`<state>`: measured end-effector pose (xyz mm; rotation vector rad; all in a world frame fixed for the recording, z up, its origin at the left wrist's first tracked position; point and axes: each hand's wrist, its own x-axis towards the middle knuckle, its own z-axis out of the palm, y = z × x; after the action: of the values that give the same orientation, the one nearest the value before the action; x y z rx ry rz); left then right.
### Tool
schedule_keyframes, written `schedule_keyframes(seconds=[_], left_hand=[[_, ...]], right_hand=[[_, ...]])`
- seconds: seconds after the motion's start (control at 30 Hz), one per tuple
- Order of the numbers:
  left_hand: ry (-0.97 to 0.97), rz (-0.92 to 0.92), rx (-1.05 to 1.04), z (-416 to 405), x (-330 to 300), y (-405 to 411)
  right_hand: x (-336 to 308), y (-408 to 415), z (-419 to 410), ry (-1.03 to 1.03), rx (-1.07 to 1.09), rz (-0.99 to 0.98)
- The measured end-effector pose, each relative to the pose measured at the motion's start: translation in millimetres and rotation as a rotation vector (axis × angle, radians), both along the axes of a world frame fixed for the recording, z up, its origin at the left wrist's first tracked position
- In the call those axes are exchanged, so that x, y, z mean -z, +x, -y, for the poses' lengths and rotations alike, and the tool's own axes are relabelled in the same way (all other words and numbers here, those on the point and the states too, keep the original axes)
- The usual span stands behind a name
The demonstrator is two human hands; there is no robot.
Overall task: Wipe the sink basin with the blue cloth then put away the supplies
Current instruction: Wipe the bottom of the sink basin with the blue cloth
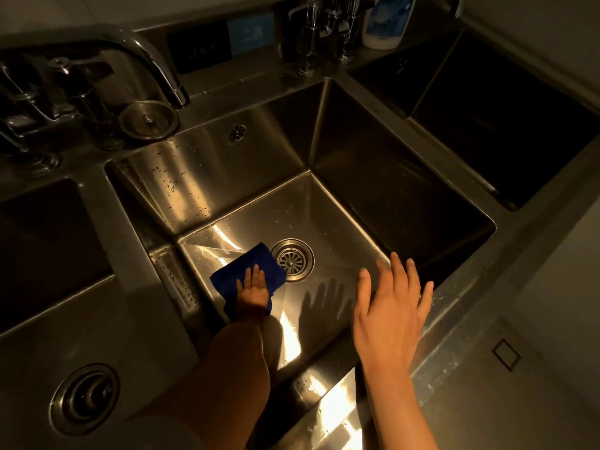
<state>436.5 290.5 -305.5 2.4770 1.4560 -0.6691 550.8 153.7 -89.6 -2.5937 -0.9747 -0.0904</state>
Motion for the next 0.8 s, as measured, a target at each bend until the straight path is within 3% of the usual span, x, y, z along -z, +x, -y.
schedule_keyframes(seconds=[0.1, 0.17, 0.23, 0.37, 0.43, 0.5, 0.57, 0.8], left_hand=[[0.075, 0.031, 0.061, 0.6, -11.5, -0.1], [-0.015, 0.046, 0.039, -9.0, -10.0, 0.7], [-0.084, -0.001, -0.038, -18.8, -3.4, 3.1], [-0.087, -0.109, 0.004, -13.1, -5.0, 3.3], [-0.072, -0.073, -0.031, -2.6, -6.2, -0.5], [0.042, 0.074, 0.002, 5.1, -9.8, -3.6], [0.074, 0.058, 0.026, 2.9, -15.1, -4.3], [-0.121, -0.088, 0.073, -53.2, 4.4, -1.1]], right_hand=[[-0.1, -0.2, 0.0, -0.003, -0.004, 0.000], [-0.4, 0.1, 0.0, -0.004, -0.008, -0.004], [-0.5, -0.1, 0.2, 0.002, -0.009, -0.006], [-0.9, -1.1, 0.5, 0.001, -0.010, -0.009], [-1.4, -1.0, 0.5, 0.002, -0.009, -0.007], [-1.6, -0.9, -0.1, -0.005, -0.005, -0.004], [-0.7, -0.7, -0.4, -0.010, -0.003, -0.001], [0.3, 0.0, -0.3, -0.008, -0.004, -0.007]])
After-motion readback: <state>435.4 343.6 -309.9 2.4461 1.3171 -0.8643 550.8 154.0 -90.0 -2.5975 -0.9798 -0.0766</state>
